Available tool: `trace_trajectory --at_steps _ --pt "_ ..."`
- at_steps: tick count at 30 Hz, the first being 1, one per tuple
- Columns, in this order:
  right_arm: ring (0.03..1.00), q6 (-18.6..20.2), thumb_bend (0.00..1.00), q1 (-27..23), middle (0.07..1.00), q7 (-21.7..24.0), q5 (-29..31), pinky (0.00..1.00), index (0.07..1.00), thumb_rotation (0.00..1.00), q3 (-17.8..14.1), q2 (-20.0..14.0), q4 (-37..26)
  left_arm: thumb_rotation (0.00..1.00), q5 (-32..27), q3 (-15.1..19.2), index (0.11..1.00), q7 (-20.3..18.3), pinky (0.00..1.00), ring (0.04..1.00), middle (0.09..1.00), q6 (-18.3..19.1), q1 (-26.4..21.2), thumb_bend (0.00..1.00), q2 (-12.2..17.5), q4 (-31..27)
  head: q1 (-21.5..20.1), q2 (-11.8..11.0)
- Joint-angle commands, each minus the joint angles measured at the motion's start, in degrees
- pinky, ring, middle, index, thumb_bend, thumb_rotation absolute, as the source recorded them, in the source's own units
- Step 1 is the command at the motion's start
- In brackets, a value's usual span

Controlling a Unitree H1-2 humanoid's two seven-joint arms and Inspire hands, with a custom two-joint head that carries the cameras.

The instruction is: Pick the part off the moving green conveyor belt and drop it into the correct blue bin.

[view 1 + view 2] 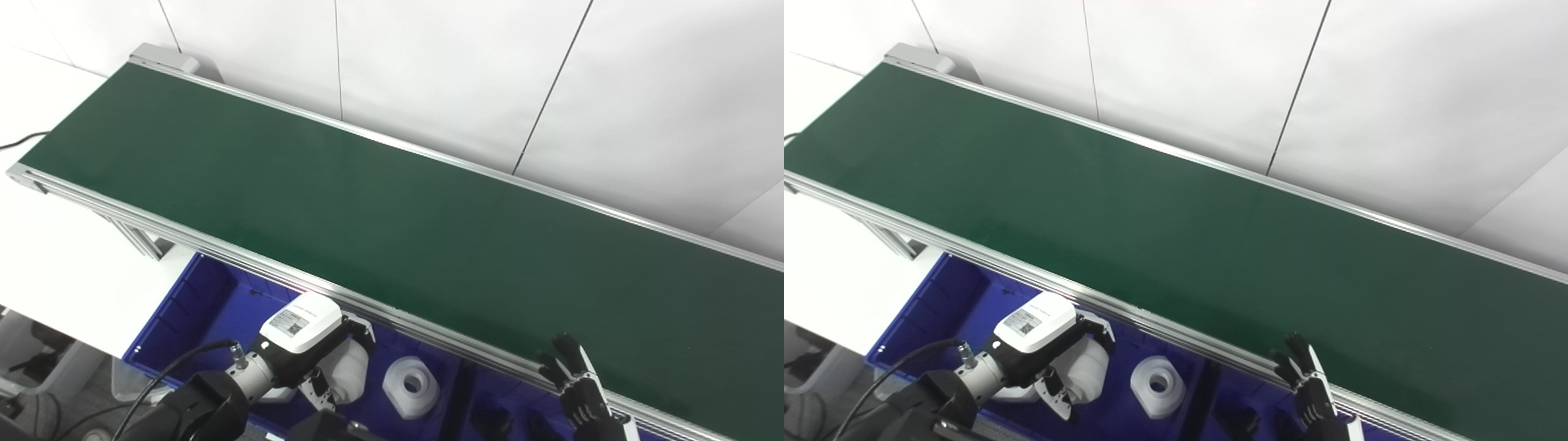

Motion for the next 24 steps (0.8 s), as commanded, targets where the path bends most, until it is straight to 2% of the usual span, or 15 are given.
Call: trace_trajectory --at_steps 1,2,3,4,5,6,7,9,13,20,22,24 --pt "0.874 -1.1 0.9 0.2 0.947 0.7 0.2 0.86 0.947 0.89 -0.3 0.3 -1.7 0.07 1.7 0.1 0.576 1.6 0.52 0.587 0.634 0.1 -0.2 0.68 0.6 -1.8 0.0 -0.1" --pt "0.874 -1.0 0.89 0.3 0.947 0.7 0.2 0.86 0.947 0.89 -0.3 0.3 -1.8 0.09 2.6 0.1 0.619 0.9 0.54 0.618 0.658 0.7 0.1 0.77 0.6 -2.5 0.1 0.0" --pt "0.872 -0.9 0.9 0.3 0.946 0.7 0.3 0.86 0.947 0.89 -0.4 0.3 -1.9 0.3 3.2 0.2 0.726 0.4 0.65 0.712 0.743 1.1 0.2 0.91 0.6 -3.0 0.1 0.0" --pt "0.871 -0.7 0.9 0.4 0.946 0.8 0.3 0.86 0.947 0.89 -0.4 0.3 -2.0 0.37 3.8 0.2 0.762 0.0 0.69 0.744 0.772 1.5 0.5 0.95 0.6 -3.4 0.3 0.1" --pt "0.871 -0.7 0.9 0.4 0.944 0.8 0.3 0.86 0.948 0.89 -0.4 0.3 -2.1 0.54 4.1 0.2 0.838 -0.5 0.8 0.834 0.845 1.9 0.7 0.99 0.7 -3.8 0.3 0.1" --pt "0.872 -0.7 0.9 0.4 0.943 0.8 0.3 0.86 0.949 0.89 -0.4 0.3 -2.1 0.63 4.5 0.2 0.881 -1.0 0.87 0.887 0.89 2.0 0.8 1.0 0.8 -4.2 0.3 0.1" --pt "0.872 -0.5 0.9 0.4 0.943 0.8 0.4 0.86 0.949 0.89 -0.3 0.3 -2.2 0.64 4.8 0.1 0.889 -1.4 0.88 0.898 0.899 2.1 0.9 1.0 1.0 -4.5 0.3 0.1" --pt "0.874 -0.2 0.91 0.4 0.944 0.9 0.5 0.86 0.95 0.89 -0.3 0.3 -2.3 0.73 4.9 0.1 0.947 -1.8 0.97 0.955 0.962 1.9 1.1 1.0 1.4 -4.7 0.1 0.2" --pt "0.875 -0.3 0.9 0.4 0.945 1.2 0.5 0.86 0.952 0.88 -0.4 0.5 -2.2 0.78 4.2 -0.1 0.998 -1.3 1.0 0.982 0.999 0.9 1.1 1.0 2.0 -4.5 -0.1 0.1" --pt "0.872 -0.3 0.9 0.4 0.944 1.4 0.6 0.86 0.95 0.88 -0.7 0.6 -2.1 0.79 2.4 -0.4 1.0 -0.8 0.98 0.973 0.994 -0.2 0.9 1.0 2.4 -4.4 -0.2 0.1" --pt "0.872 -0.4 0.9 0.4 0.946 1.5 0.5 0.86 0.95 0.89 -0.8 0.5 -2.1 0.79 0.0 -0.3 0.989 1.3 0.95 0.952 0.975 -2.2 1.0 1.0 2.1 -4.2 -0.4 0.1" --pt "0.872 -0.5 0.9 0.4 0.948 1.5 0.1 0.86 0.952 0.89 -0.8 0.5 -2.1 0.77 -5.1 0.1 0.972 5.6 0.92 0.934 0.953 -6.6 1.0 1.0 1.5 -3.8 -1.0 0.3"
